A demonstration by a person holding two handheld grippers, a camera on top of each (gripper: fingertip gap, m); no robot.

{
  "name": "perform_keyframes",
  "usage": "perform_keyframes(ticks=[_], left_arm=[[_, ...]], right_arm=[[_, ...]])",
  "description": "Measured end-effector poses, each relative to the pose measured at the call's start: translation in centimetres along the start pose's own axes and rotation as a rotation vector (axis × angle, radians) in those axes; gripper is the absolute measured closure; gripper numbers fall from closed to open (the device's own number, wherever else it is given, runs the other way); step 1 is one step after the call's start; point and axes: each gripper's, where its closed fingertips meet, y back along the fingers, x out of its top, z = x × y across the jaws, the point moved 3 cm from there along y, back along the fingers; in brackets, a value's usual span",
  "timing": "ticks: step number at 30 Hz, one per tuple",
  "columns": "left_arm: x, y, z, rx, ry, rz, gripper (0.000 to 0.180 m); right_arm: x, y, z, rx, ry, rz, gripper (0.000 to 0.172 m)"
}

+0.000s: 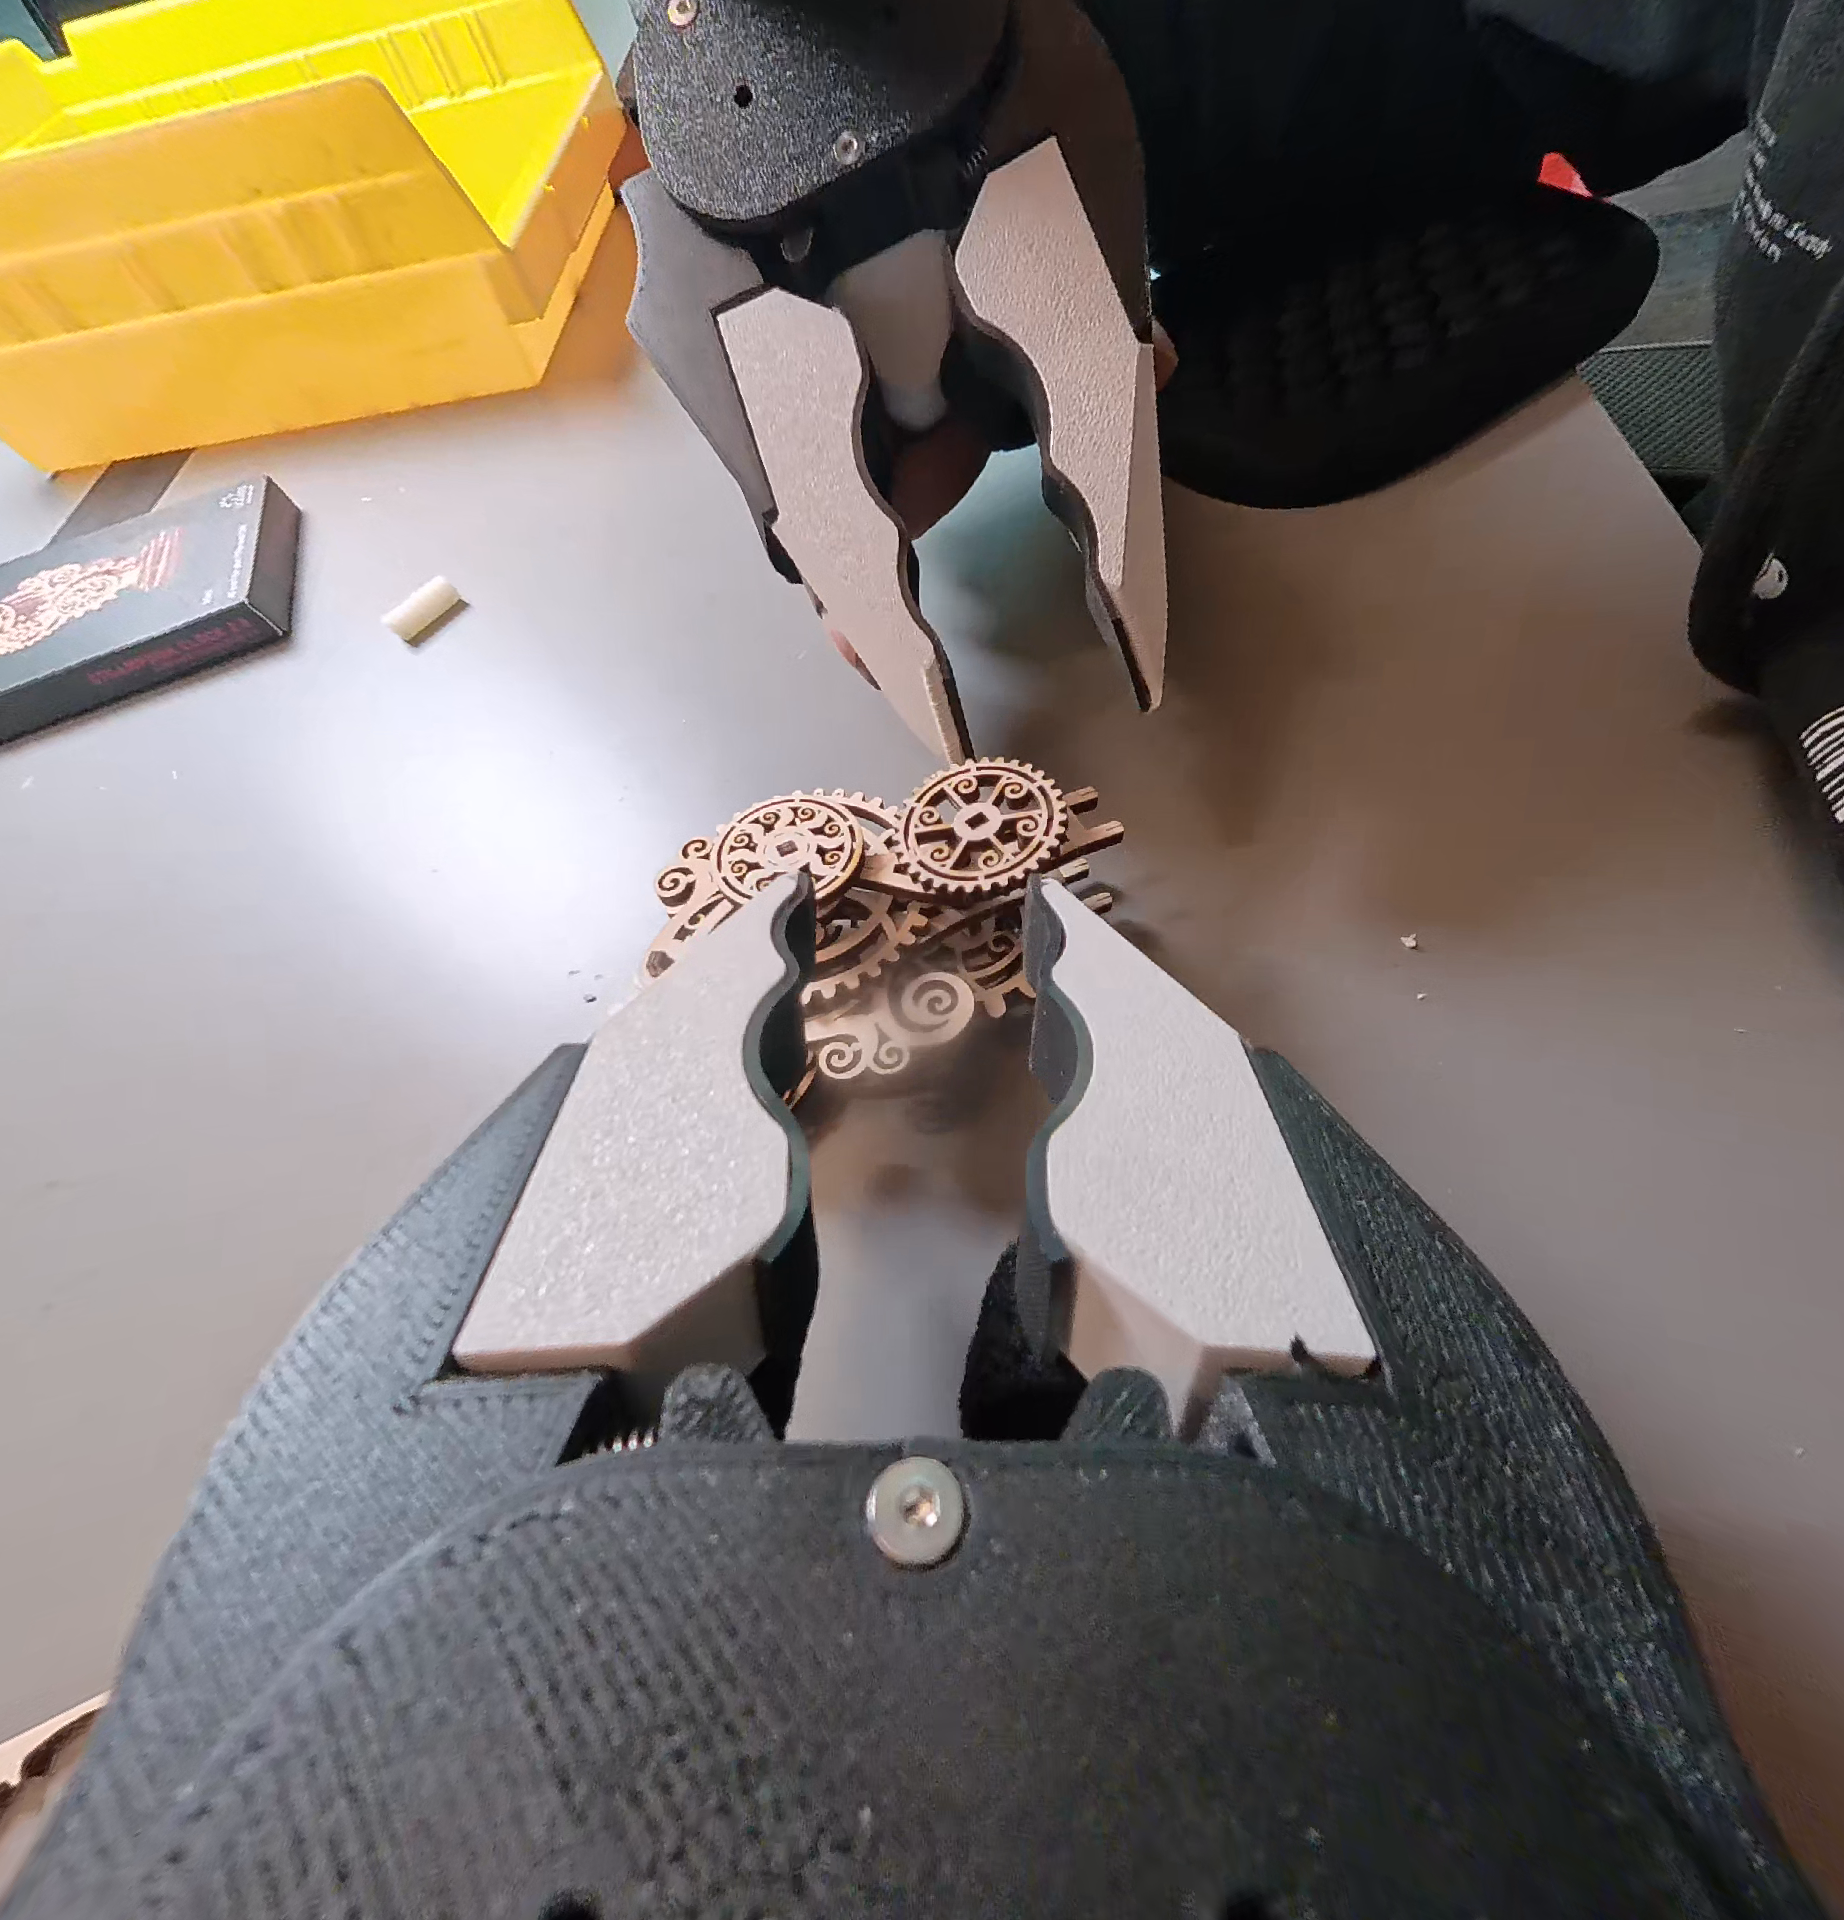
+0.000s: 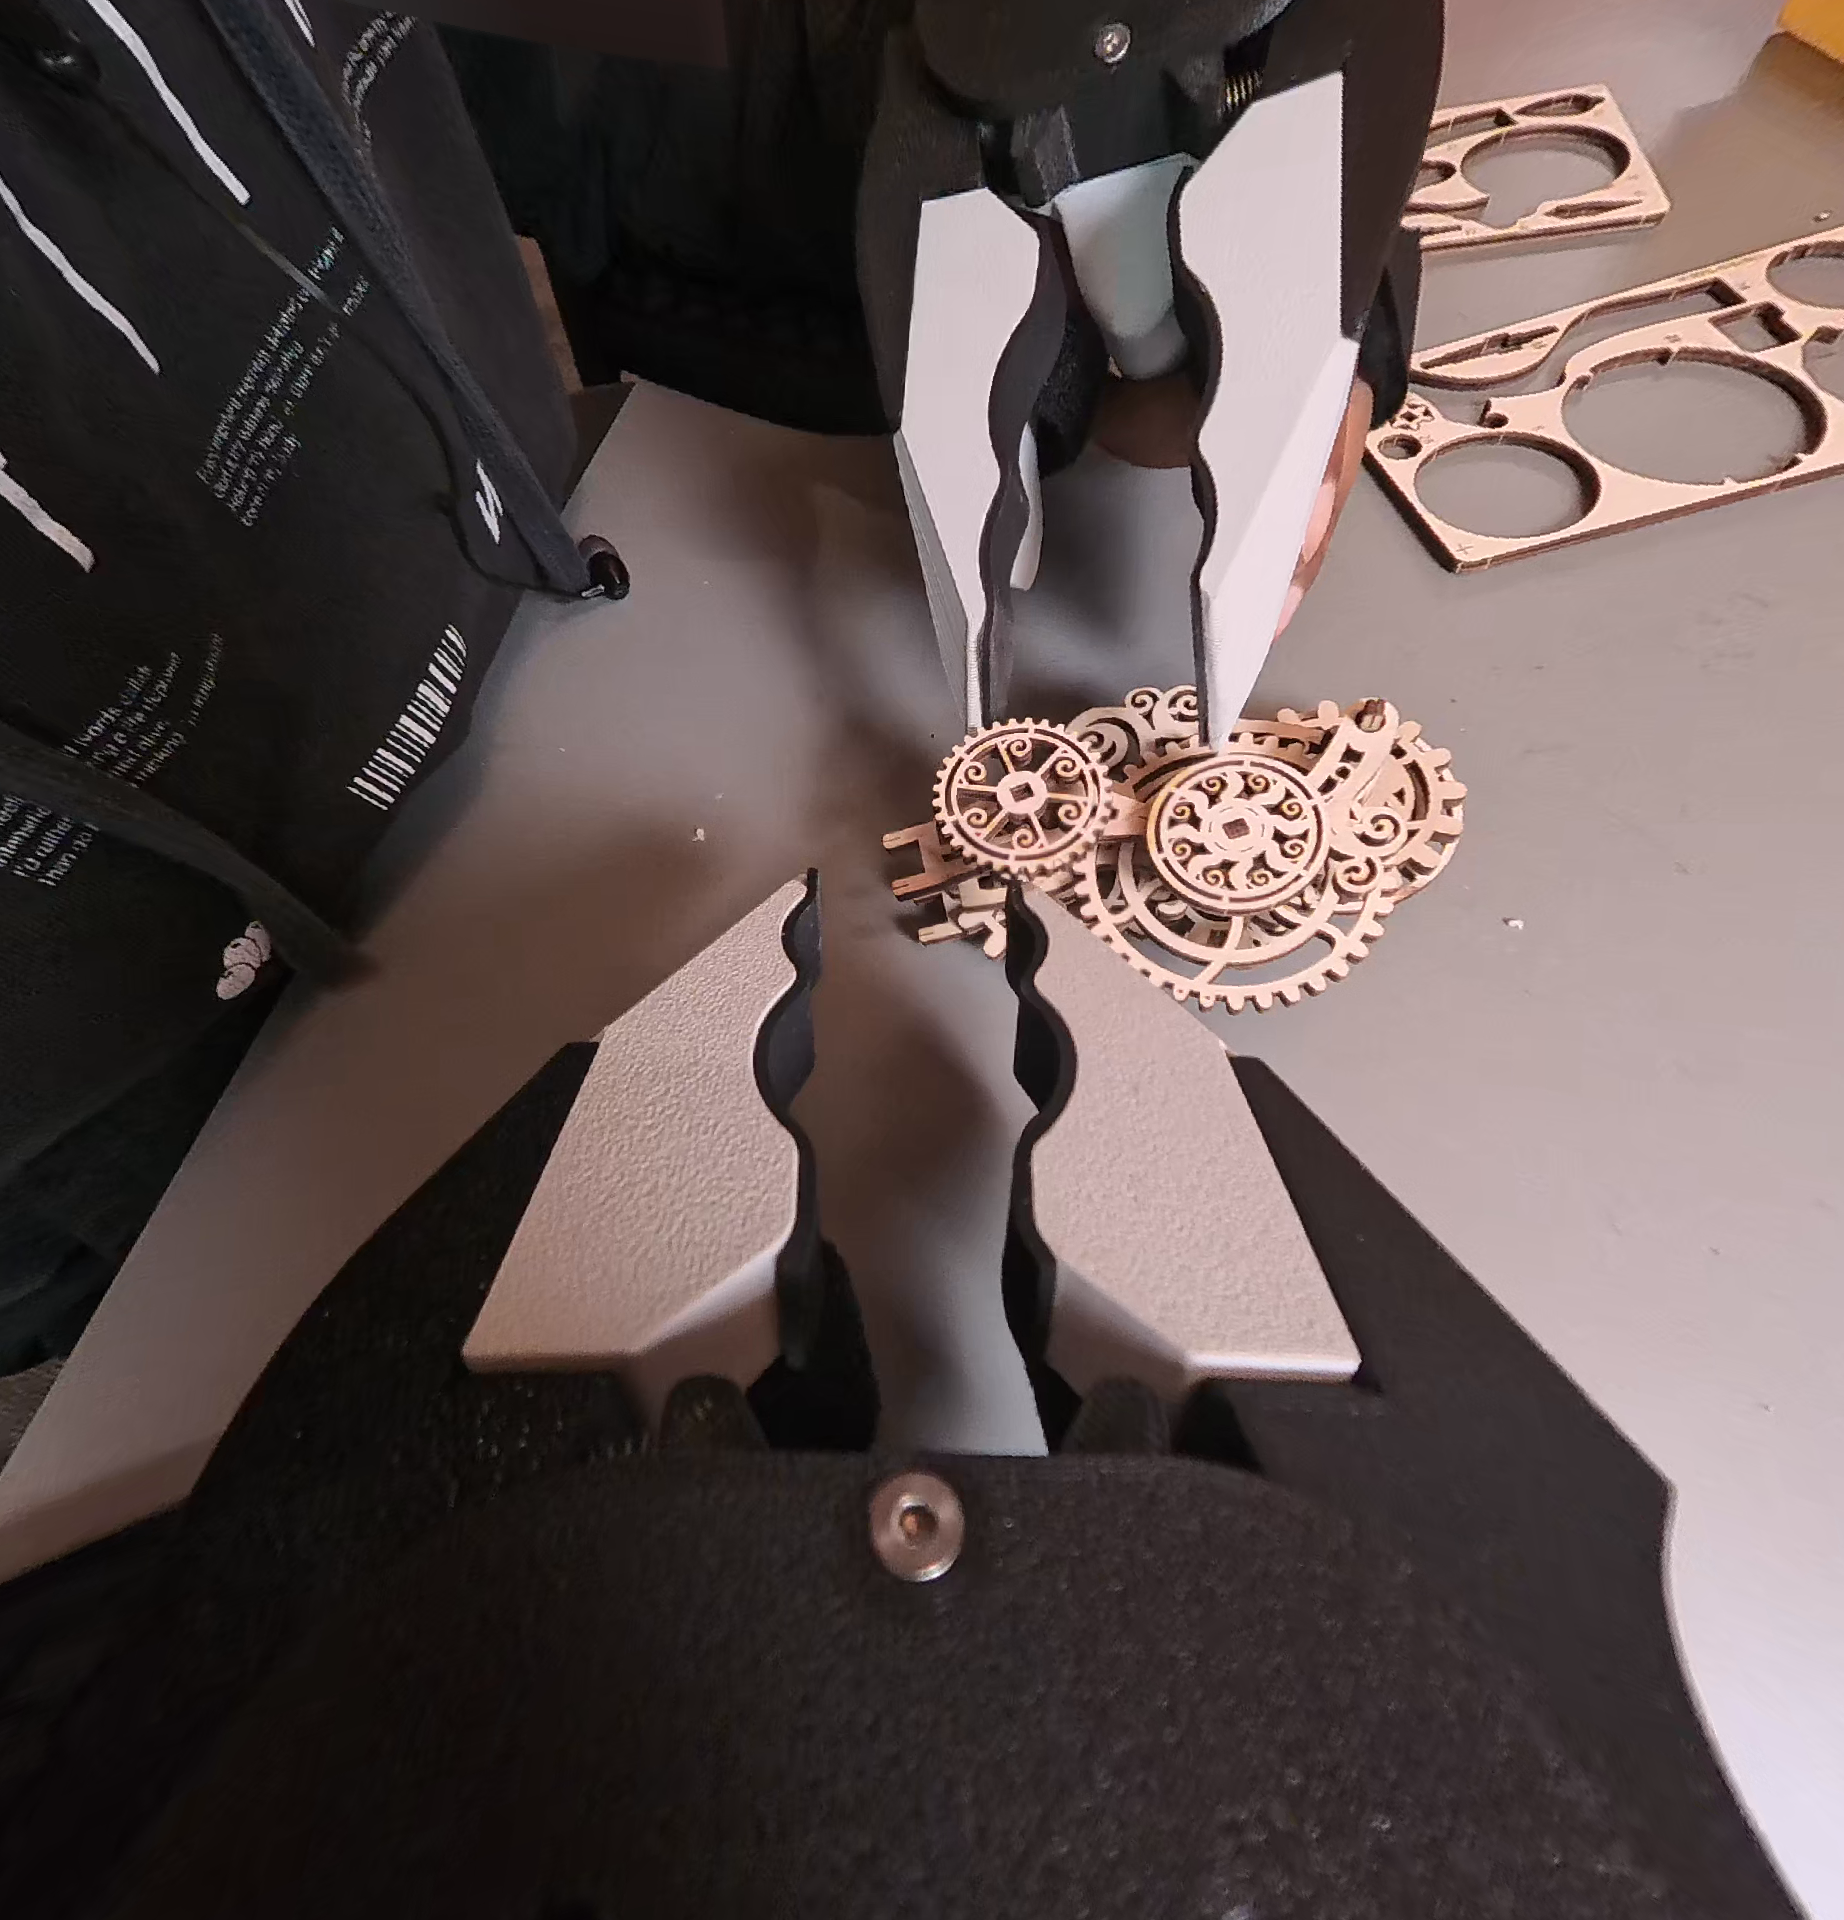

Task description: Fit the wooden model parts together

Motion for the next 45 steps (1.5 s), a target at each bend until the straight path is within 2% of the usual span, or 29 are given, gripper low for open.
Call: perform_keyframes(ticks=[45], left_arm=[[-0.21, -0.26, -0.27, 0.011, 0.024, -0.007, 0.142]], right_arm=[[-0.05, 0.19, 0.57, -0.005, -0.016, 0.01, 0.137]])
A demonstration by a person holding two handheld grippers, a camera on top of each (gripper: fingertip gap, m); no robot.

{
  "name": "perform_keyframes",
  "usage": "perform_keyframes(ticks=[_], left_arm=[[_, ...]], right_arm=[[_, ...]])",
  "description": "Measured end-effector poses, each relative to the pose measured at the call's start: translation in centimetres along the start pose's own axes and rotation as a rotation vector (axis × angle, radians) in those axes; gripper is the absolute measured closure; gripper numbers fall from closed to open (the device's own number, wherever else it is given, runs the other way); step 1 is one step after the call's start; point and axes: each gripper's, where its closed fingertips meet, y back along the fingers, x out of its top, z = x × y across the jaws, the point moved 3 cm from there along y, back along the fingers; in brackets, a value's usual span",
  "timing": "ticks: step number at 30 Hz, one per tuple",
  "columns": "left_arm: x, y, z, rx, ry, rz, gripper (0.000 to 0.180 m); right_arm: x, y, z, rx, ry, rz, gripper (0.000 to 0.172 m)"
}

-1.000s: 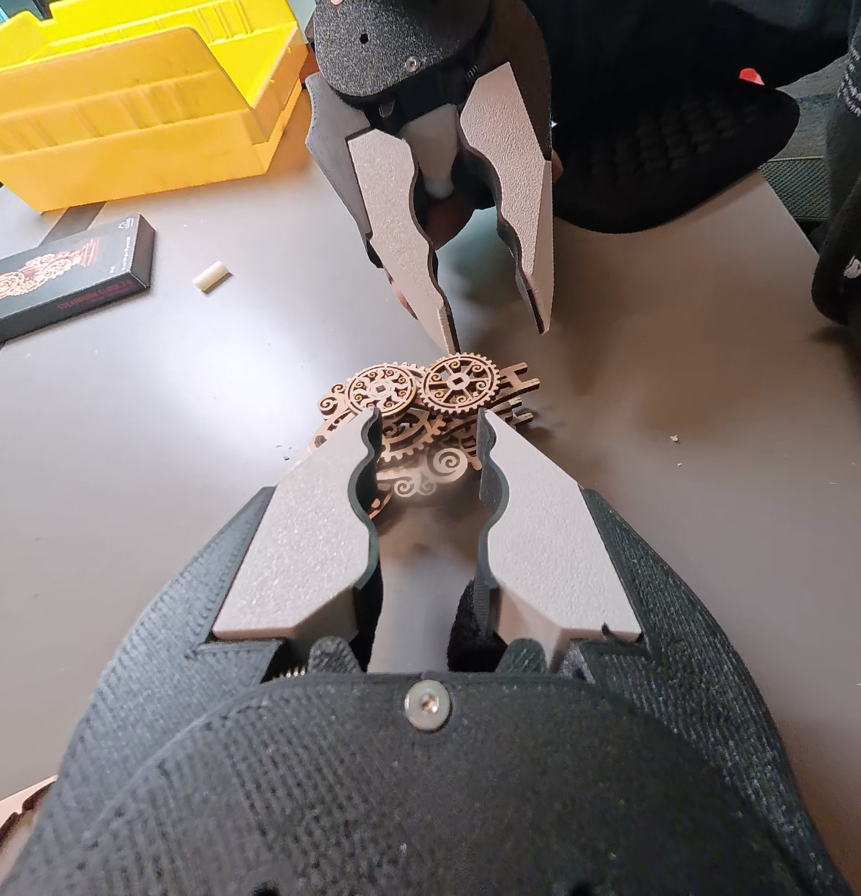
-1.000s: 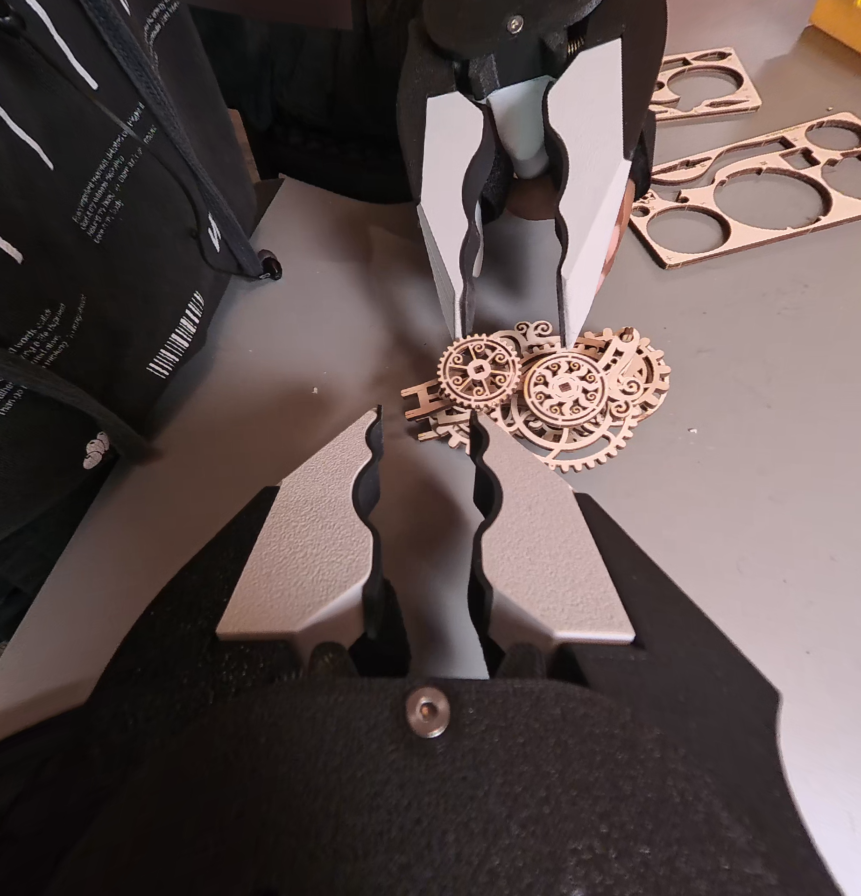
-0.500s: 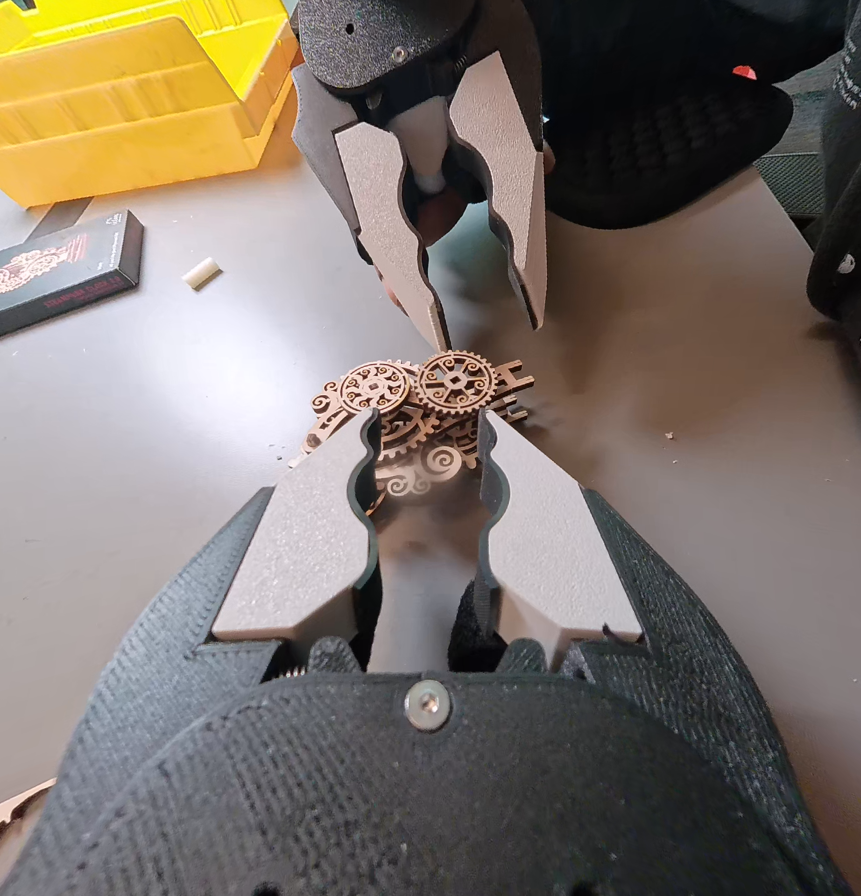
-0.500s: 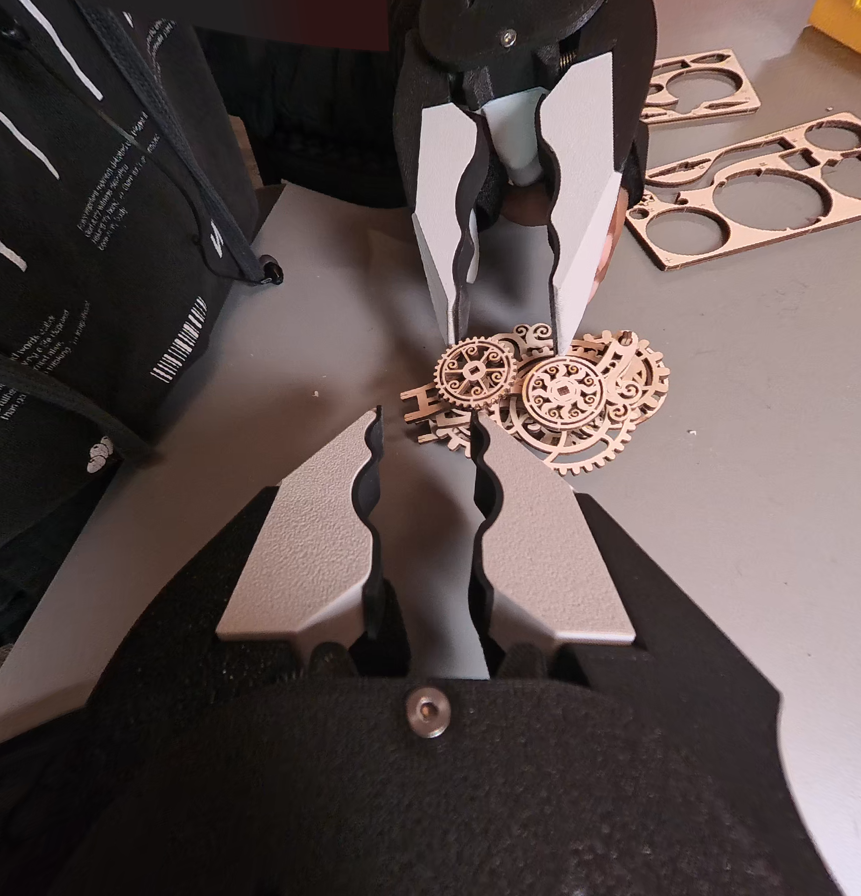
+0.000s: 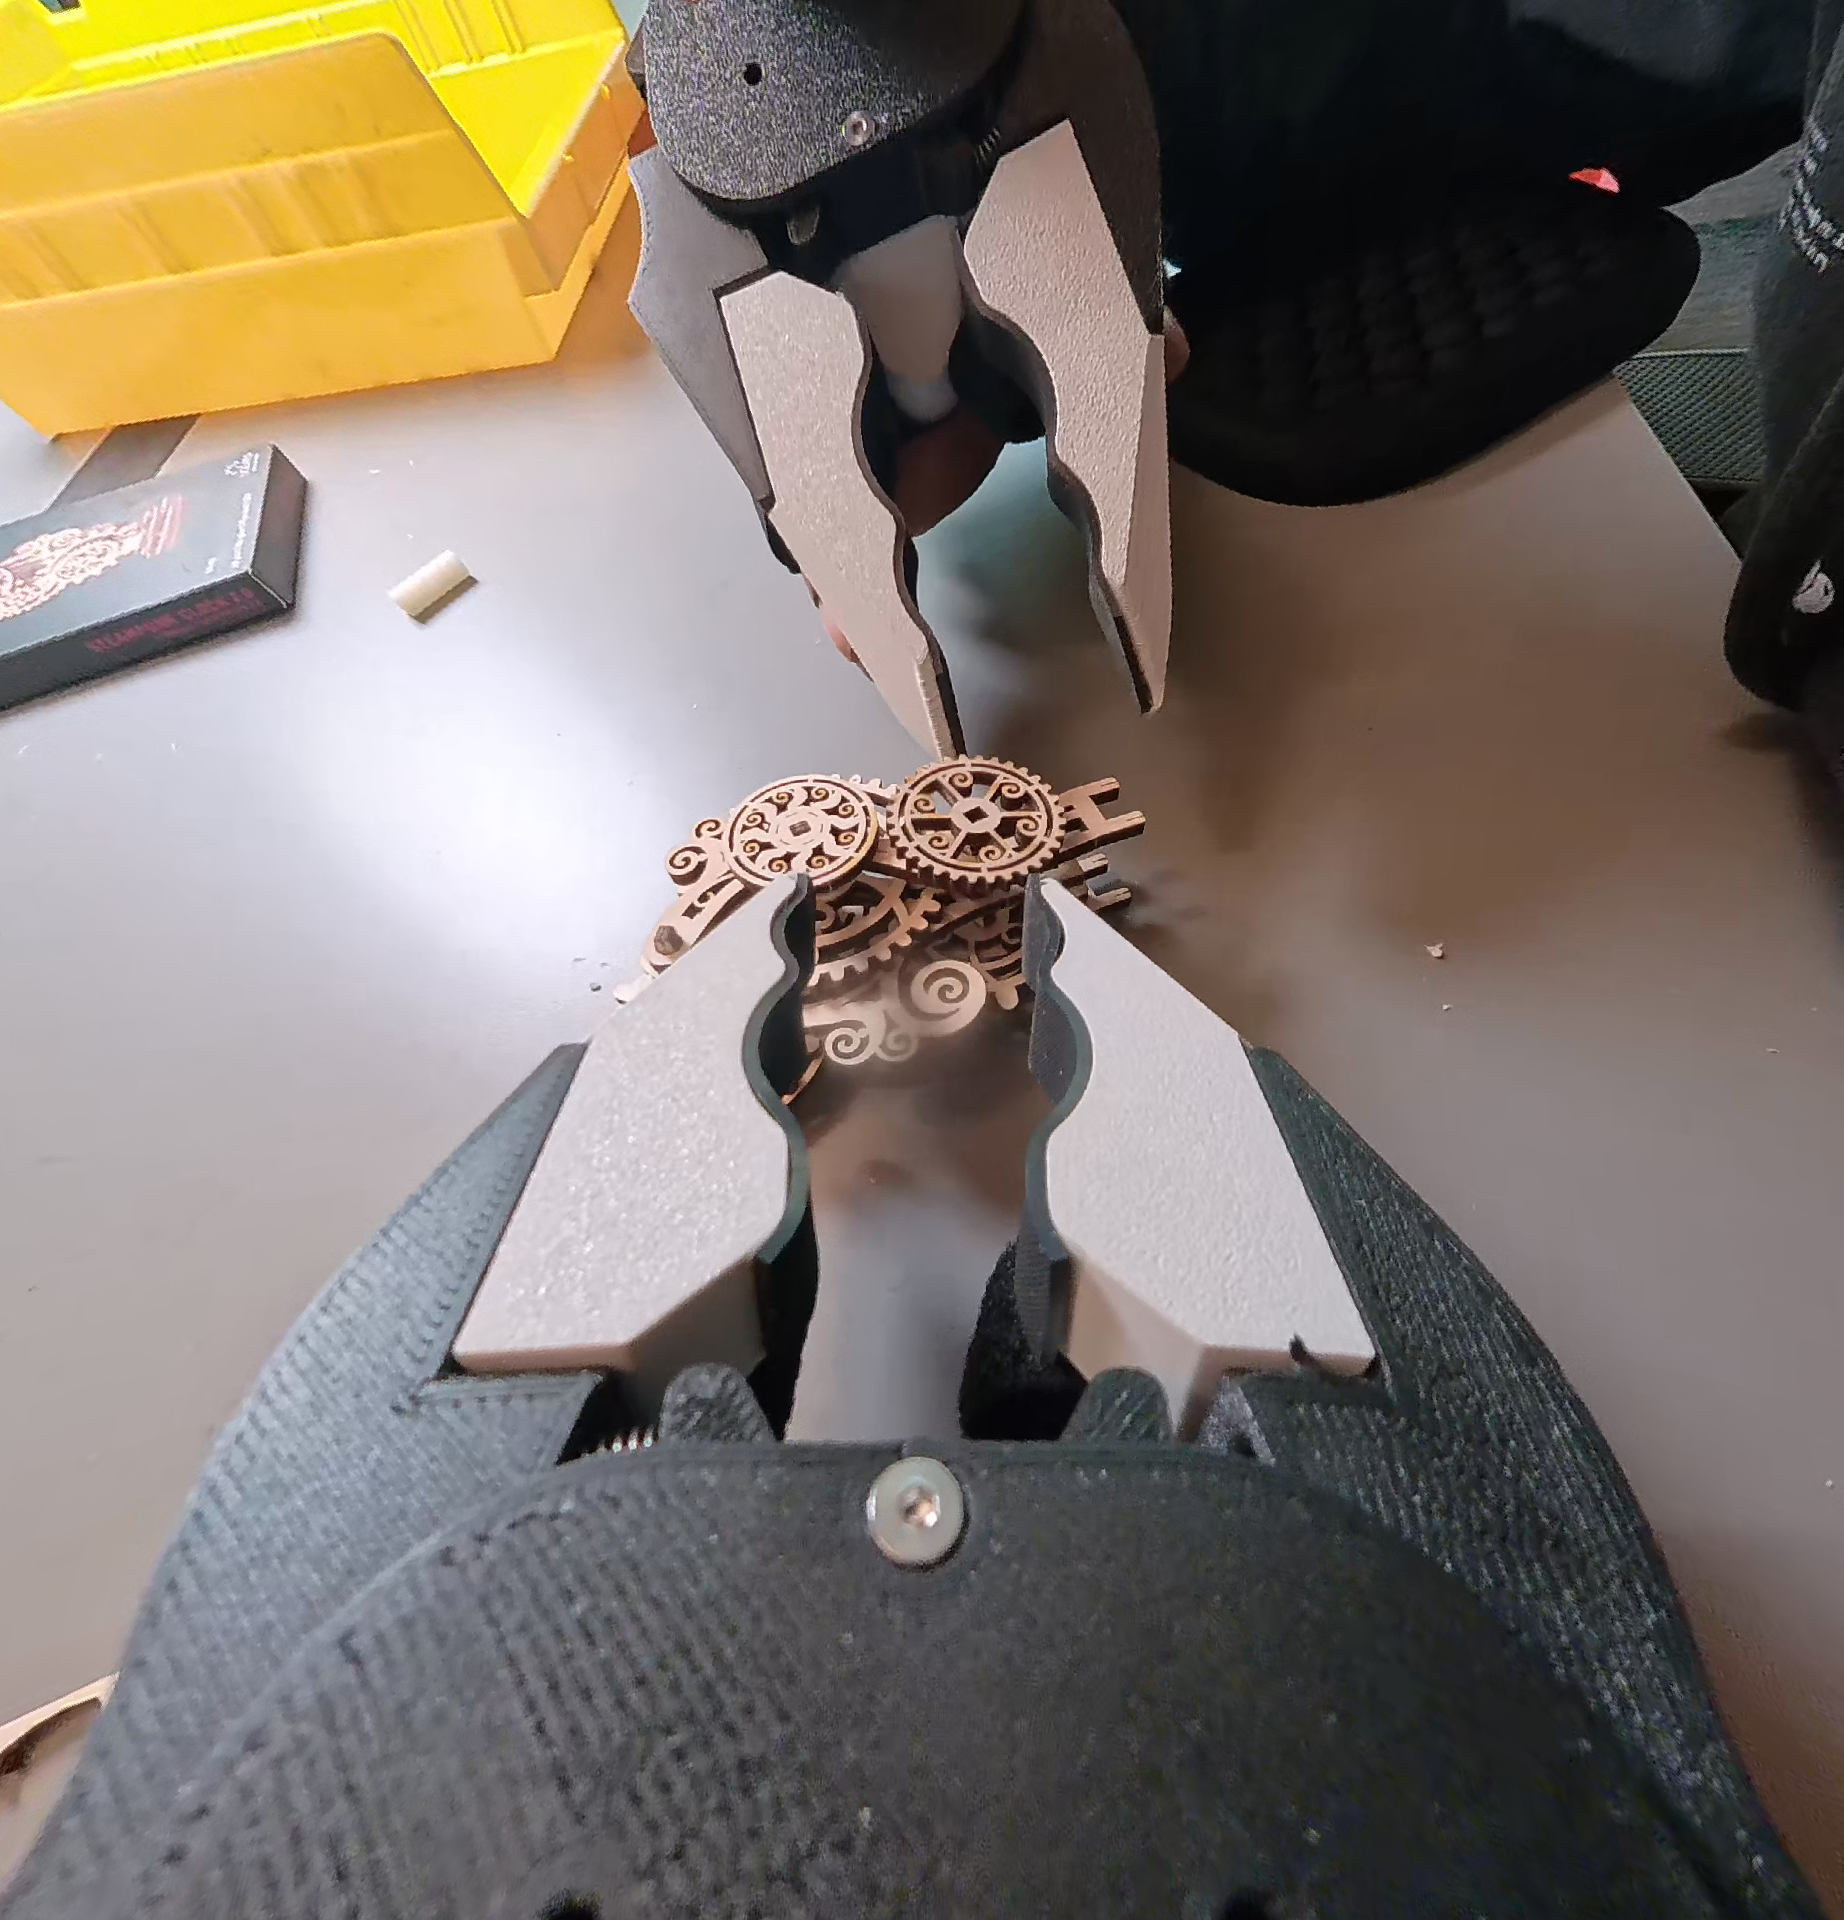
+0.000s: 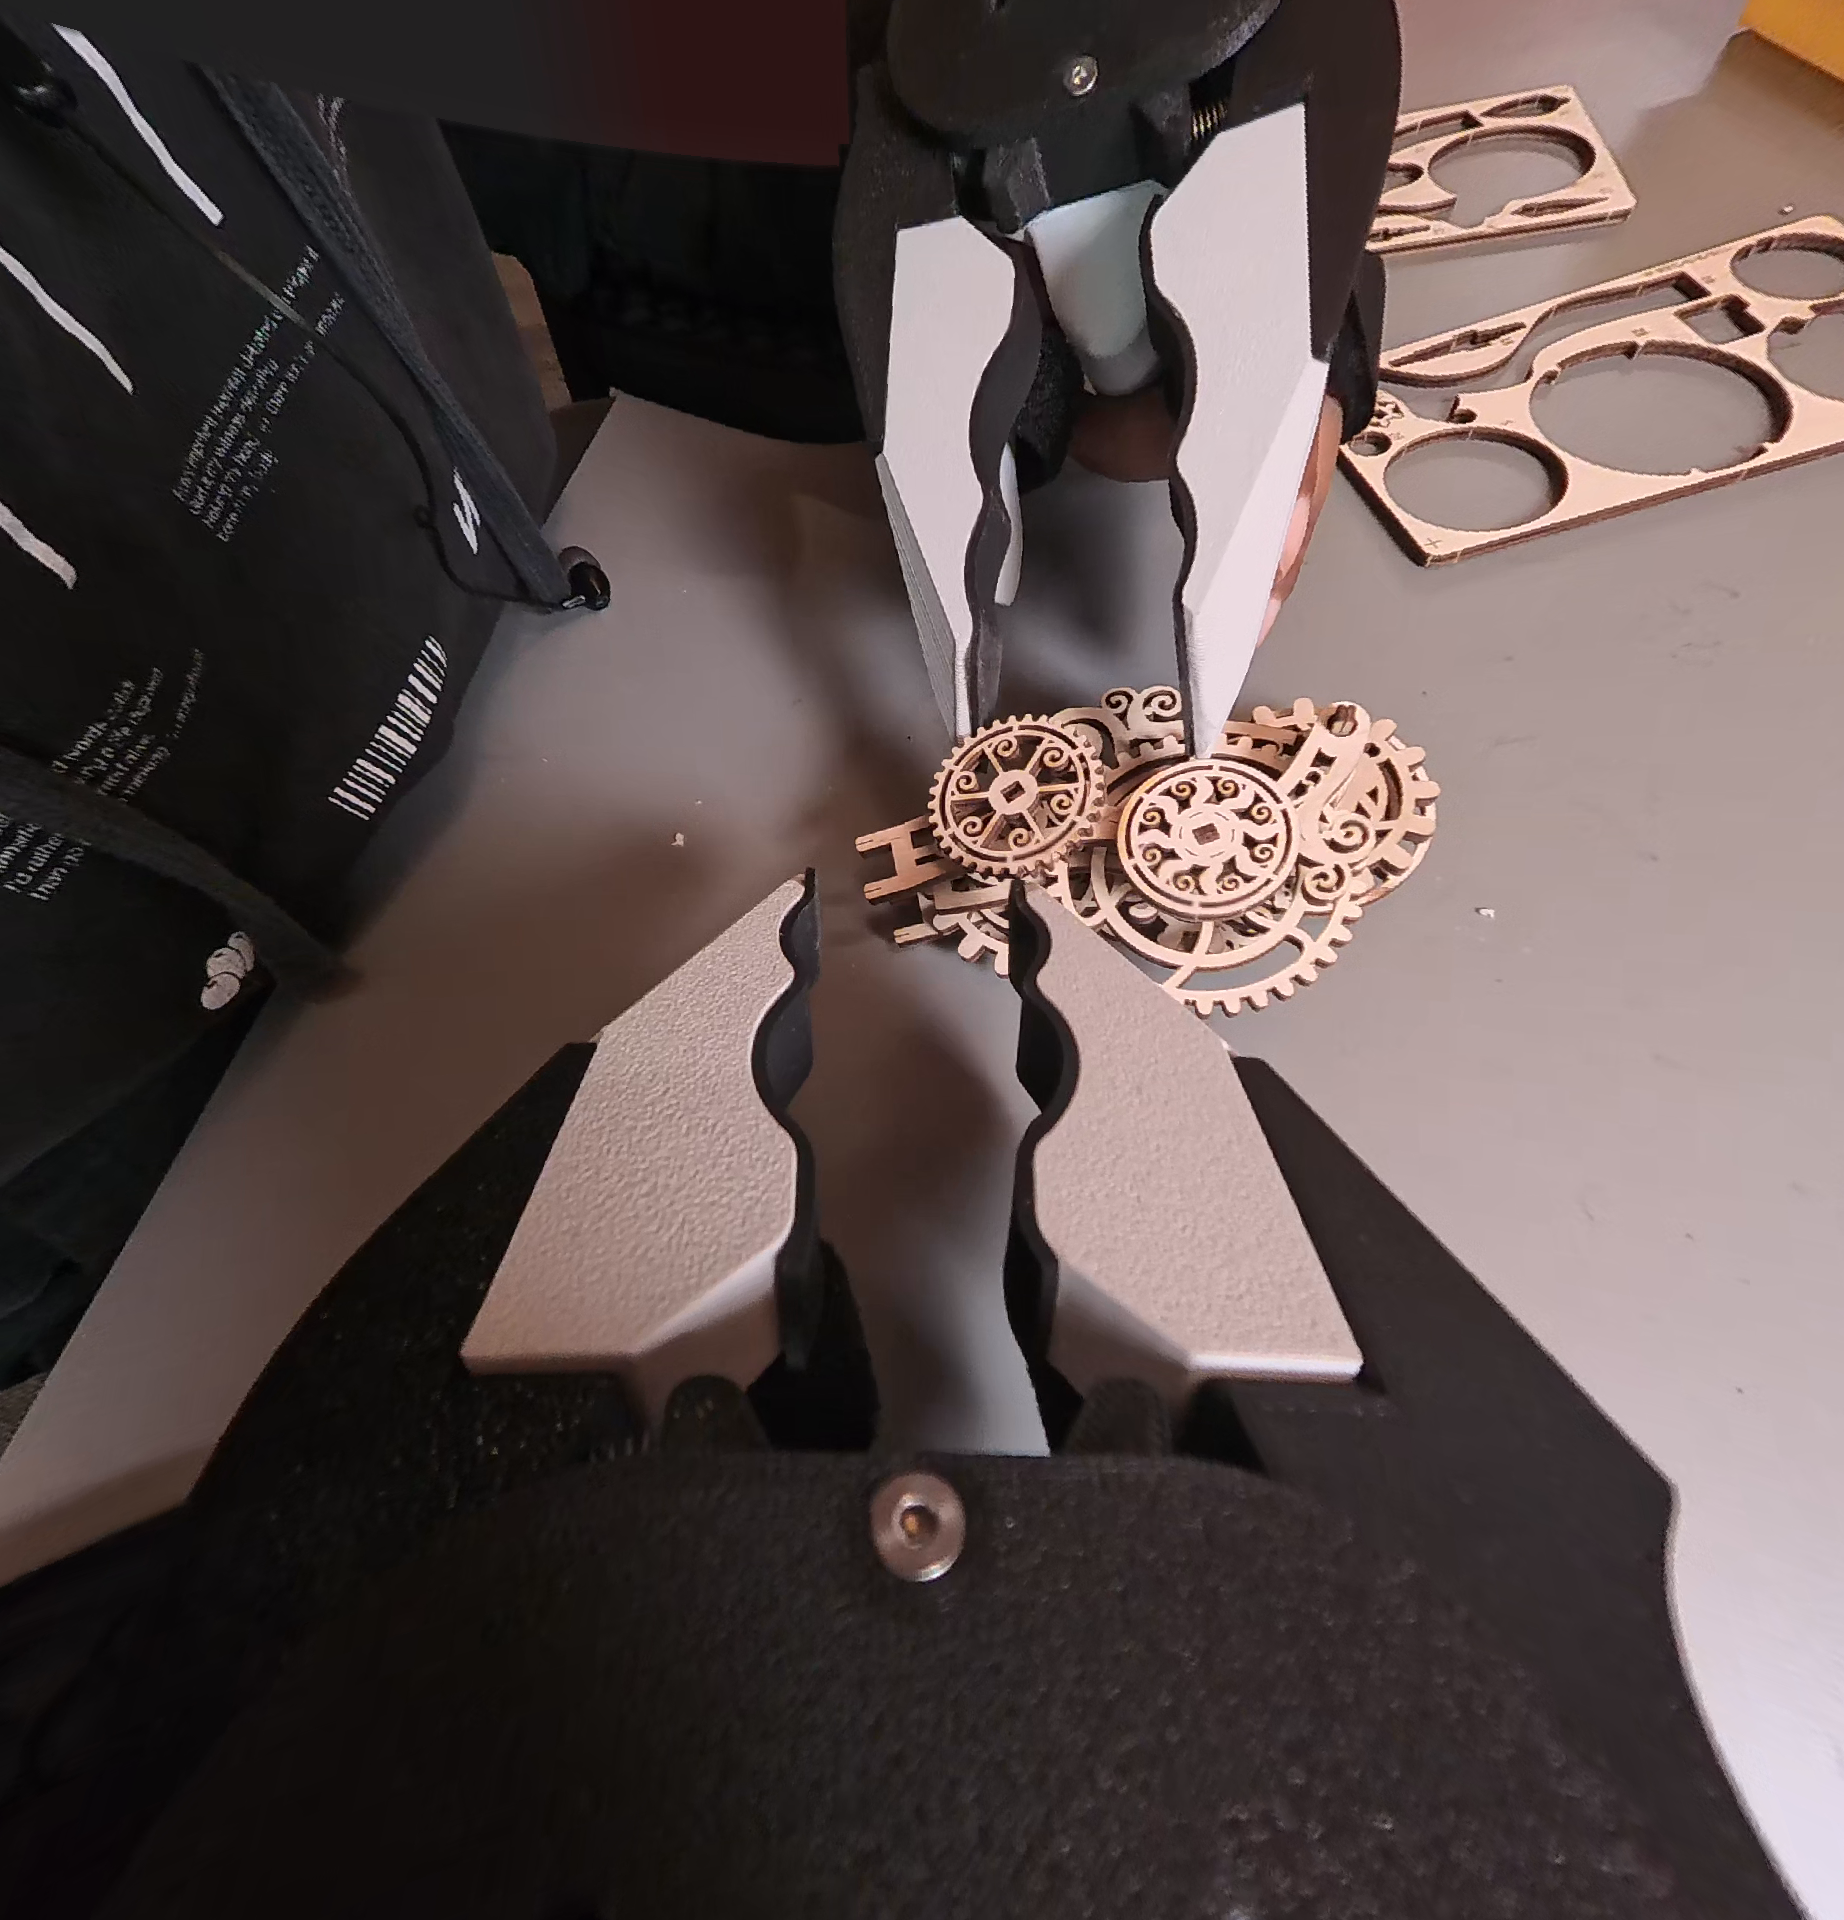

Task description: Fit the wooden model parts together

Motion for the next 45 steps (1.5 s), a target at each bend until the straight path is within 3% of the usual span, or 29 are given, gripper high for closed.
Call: perform_keyframes(ticks=[30, 34, 37, 45], left_arm=[[-0.1, 0.0, -0.8, 0.057, -0.001, -0.026, 0.133], [-0.1, 0.1, -0.8, 0.057, 0.002, -0.021, 0.133], [-0.1, 0.0, -0.8, 0.055, 0.005, -0.02, 0.133], [-0.3, -0.1, -0.9, 0.056, 0.007, -0.024, 0.133]], right_arm=[[0.3, 0.7, 0.6, -0.034, -0.037, 0.006, 0.13], [2.1, 1.1, 0.9, -0.114, 0.026, 0.068, 0.141], [2.7, 0.0, 1.3, -0.192, 0.075, 0.03, 0.152], [1.8, -1.2, 1.8, -0.206, 0.075, -0.038, 0.154]])
